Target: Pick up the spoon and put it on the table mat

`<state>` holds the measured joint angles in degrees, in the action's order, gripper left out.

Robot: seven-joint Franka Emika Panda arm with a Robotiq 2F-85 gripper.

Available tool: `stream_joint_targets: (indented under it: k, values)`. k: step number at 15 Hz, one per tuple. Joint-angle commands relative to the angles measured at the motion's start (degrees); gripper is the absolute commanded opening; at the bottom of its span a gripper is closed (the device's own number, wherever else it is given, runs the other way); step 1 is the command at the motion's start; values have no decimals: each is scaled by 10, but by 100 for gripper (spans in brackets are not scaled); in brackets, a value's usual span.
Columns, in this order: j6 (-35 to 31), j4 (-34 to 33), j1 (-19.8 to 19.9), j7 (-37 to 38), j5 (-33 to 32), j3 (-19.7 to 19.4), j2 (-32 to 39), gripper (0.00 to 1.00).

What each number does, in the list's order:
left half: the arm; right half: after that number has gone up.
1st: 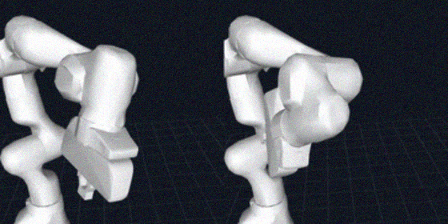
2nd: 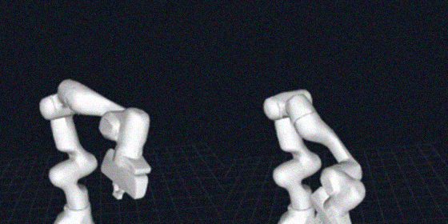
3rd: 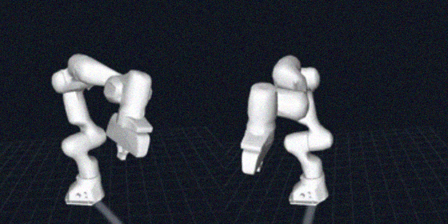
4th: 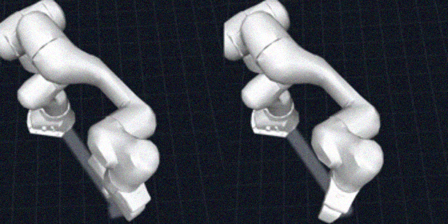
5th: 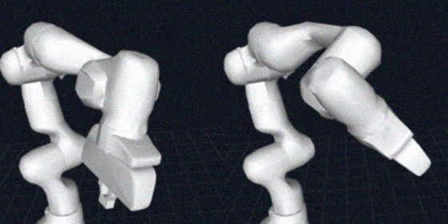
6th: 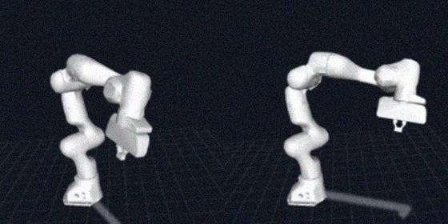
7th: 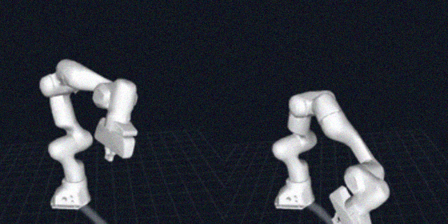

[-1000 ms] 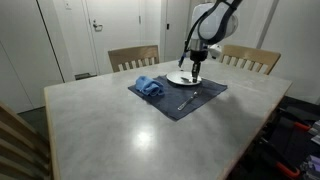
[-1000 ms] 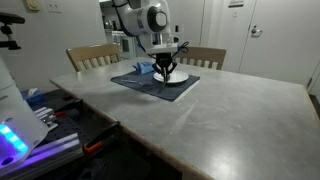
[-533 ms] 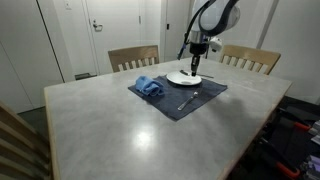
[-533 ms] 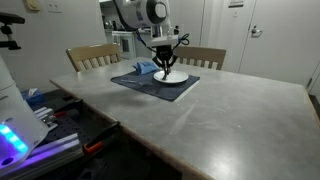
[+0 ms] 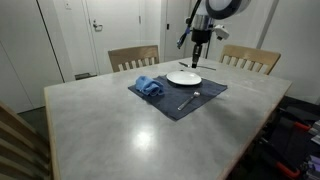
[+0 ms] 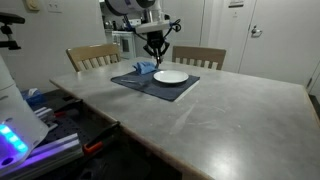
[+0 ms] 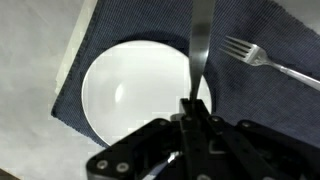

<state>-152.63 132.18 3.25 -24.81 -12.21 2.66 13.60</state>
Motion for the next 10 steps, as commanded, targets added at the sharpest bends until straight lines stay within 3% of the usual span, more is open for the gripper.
stream_joint_targets:
  k: [1, 6, 10]
  values:
    - [-14, 52, -5, -34, 15, 18, -55, 2]
    - [-71, 79, -18, -125, 25, 44, -69, 2]
    - [-131, 92, 8, -305, 138, 107, -51, 2]
